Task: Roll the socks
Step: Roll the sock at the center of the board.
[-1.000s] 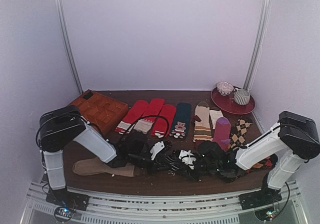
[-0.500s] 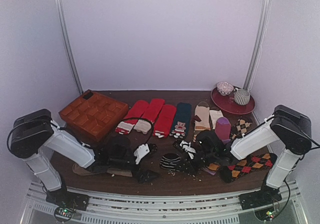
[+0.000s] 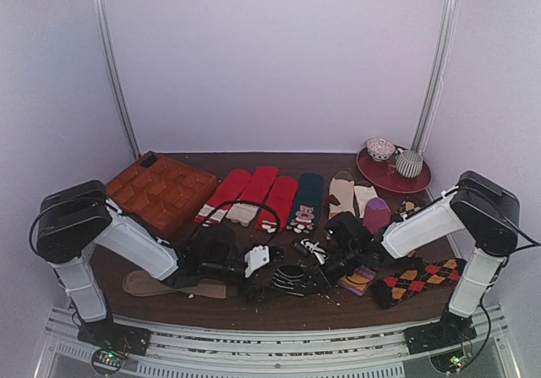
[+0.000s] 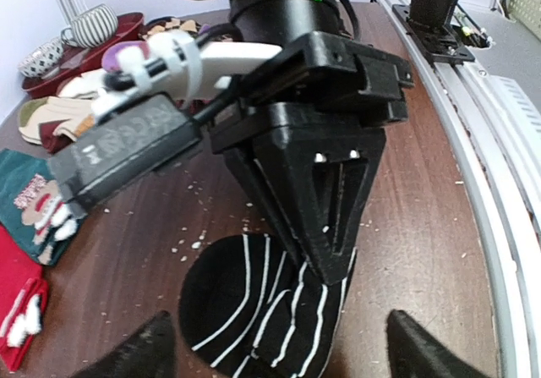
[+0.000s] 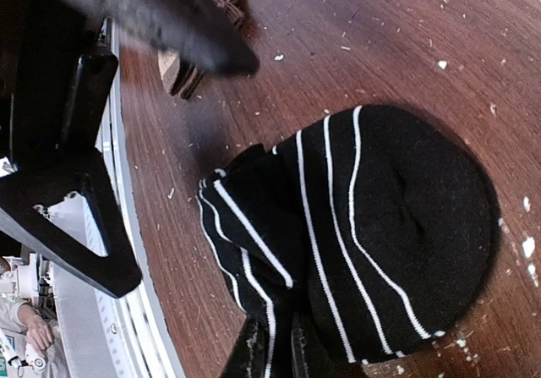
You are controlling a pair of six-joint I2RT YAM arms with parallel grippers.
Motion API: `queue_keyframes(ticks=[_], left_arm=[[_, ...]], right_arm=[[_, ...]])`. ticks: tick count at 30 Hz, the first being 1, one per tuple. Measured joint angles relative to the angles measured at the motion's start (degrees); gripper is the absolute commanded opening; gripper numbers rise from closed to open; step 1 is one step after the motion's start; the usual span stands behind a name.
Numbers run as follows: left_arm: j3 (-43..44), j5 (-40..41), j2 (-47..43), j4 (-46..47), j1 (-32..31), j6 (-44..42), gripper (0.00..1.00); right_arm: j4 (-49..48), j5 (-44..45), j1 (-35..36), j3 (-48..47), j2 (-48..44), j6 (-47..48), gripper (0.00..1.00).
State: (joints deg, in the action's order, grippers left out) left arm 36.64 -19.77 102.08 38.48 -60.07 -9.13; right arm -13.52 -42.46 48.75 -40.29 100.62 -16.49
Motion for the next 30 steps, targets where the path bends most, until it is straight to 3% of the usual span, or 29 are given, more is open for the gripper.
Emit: queue_keyframes(ticks=[4,6,8,12,18,22,23,24,30], left_arm=[[0.4,-2.0,1.1,0.0,-0.2,-0.9,0.53],[0.4,-2.8,1.2,0.0,-0.2,-1.1,0.46],[0.8,-3.5,1.8,0.1,-0.3,-1.4,0.46],[2.0,-4.2,4.5,0.5,-0.4,-1.4,0.59],[2.4,-4.5,7.4,0.8,-0.4,-0.9,0.53],[2.6,-4.4,7.6,0.9,-0.3,-0.7,0.34],[2.8,-4.4,7.7,0.8,-0.3,-0.7,0.13],[3.2,-4.4,7.8,0.7,-0.3,-0.7,0.0],[4.0,-5.3,8.2,0.3,-0.2,-0.2,0.0]], right_arm=[[1.8,-0.5,-0.3,-1.1,0.6,0.0,0.08],[2.8,-0.7,-0.4,-1.8,0.9,0.0,0.08],[3.6,-1.1,-0.6,-2.3,1.2,0.2,0.08],[5.2,-1.8,-0.9,-3.3,1.7,0.6,0.08],[6.2,-2.5,-1.3,-3.7,2.0,1.3,0.08],[6.6,-3.2,-1.5,-3.7,2.2,1.6,0.08],[6.6,-3.4,-1.6,-3.7,2.3,1.6,0.08],[6.6,-3.7,-1.7,-3.7,2.3,1.7,0.08],[6.6,-4.8,-2.1,-3.8,2.7,1.7,0.12]])
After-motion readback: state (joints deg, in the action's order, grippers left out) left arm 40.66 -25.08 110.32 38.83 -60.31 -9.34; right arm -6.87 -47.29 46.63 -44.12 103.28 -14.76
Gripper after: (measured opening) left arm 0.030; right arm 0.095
